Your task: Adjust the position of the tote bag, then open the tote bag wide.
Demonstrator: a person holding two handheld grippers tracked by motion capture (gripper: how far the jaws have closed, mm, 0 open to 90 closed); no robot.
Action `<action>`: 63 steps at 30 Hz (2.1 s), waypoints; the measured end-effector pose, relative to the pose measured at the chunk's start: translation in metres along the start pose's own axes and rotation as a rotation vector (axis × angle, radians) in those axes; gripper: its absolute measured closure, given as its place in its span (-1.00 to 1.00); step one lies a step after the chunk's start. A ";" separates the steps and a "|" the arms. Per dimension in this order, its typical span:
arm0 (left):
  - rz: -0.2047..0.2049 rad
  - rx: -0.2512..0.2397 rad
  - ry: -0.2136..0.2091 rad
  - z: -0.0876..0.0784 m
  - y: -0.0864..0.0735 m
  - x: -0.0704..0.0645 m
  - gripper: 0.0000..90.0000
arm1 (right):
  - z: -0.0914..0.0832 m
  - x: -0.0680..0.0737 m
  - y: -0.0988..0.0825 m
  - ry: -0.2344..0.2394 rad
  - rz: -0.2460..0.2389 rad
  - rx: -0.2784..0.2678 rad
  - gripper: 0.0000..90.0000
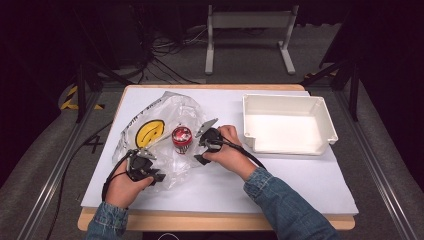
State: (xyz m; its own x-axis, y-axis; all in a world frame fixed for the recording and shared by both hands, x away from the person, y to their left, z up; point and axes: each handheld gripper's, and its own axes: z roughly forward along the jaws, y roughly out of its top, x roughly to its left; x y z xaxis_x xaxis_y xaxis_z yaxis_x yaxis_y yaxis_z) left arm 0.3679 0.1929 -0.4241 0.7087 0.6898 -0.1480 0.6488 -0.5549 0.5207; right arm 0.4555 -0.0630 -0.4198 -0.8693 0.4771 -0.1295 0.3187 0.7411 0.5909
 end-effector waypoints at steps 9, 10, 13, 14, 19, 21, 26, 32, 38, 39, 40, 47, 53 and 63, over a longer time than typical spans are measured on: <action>-0.064 -0.070 0.064 -0.002 -0.002 0.010 -0.08 | 0.016 -0.007 -0.006 -0.024 0.045 0.062 -0.86; -0.067 -0.071 0.068 -0.002 -0.002 0.011 -0.12 | 0.016 -0.008 -0.006 -0.026 0.053 0.063 -0.86; -0.081 -0.096 0.076 -0.002 -0.001 0.014 -0.29 | 0.015 -0.012 -0.007 -0.042 0.064 0.067 -0.85; -0.081 -0.105 0.074 -0.003 0.000 0.014 -0.32 | 0.014 -0.012 -0.007 -0.049 0.058 0.068 -0.83; -0.067 -0.165 0.067 -0.016 0.004 0.014 -0.45 | 0.004 -0.013 -0.009 -0.058 0.074 0.035 -0.81; -0.069 -0.201 0.064 -0.025 0.006 0.014 -0.49 | -0.004 -0.014 -0.009 -0.066 0.089 0.003 -0.80; -0.068 -0.255 0.063 -0.043 0.009 0.014 -0.56 | -0.025 -0.018 -0.007 -0.081 0.121 -0.070 -0.78; -0.052 -0.299 0.081 -0.063 0.014 0.014 -0.59 | -0.045 -0.020 -0.004 -0.079 0.146 -0.154 -0.77; -0.050 -0.317 0.089 -0.073 0.015 0.017 -0.61 | -0.060 -0.020 -0.001 -0.075 0.155 -0.218 -0.74; -0.055 -0.320 0.090 -0.075 0.015 0.018 -0.61 | -0.063 -0.019 0.000 -0.072 0.155 -0.230 -0.74; -0.053 -0.325 0.091 -0.077 0.015 0.019 -0.61 | -0.066 -0.019 0.001 -0.069 0.157 -0.237 -0.74; -0.042 -0.353 0.092 -0.093 0.012 0.026 -0.62 | -0.085 -0.019 0.008 0.048 0.165 -0.362 -0.69; -0.054 -0.373 0.095 -0.099 0.009 0.028 -0.63 | -0.087 -0.019 0.013 0.093 0.155 -0.399 -0.69; -0.055 -0.390 0.094 -0.107 0.006 0.031 -0.64 | -0.080 -0.019 0.027 0.157 0.152 -0.406 -0.65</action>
State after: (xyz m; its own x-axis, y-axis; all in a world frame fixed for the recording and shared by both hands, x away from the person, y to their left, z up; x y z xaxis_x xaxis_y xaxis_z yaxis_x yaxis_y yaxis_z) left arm 0.3643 0.2600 -0.3356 0.6359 0.7630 -0.1162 0.5181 -0.3103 0.7970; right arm 0.4503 -0.0897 -0.3377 -0.8811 0.4649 0.0864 0.3000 0.4083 0.8622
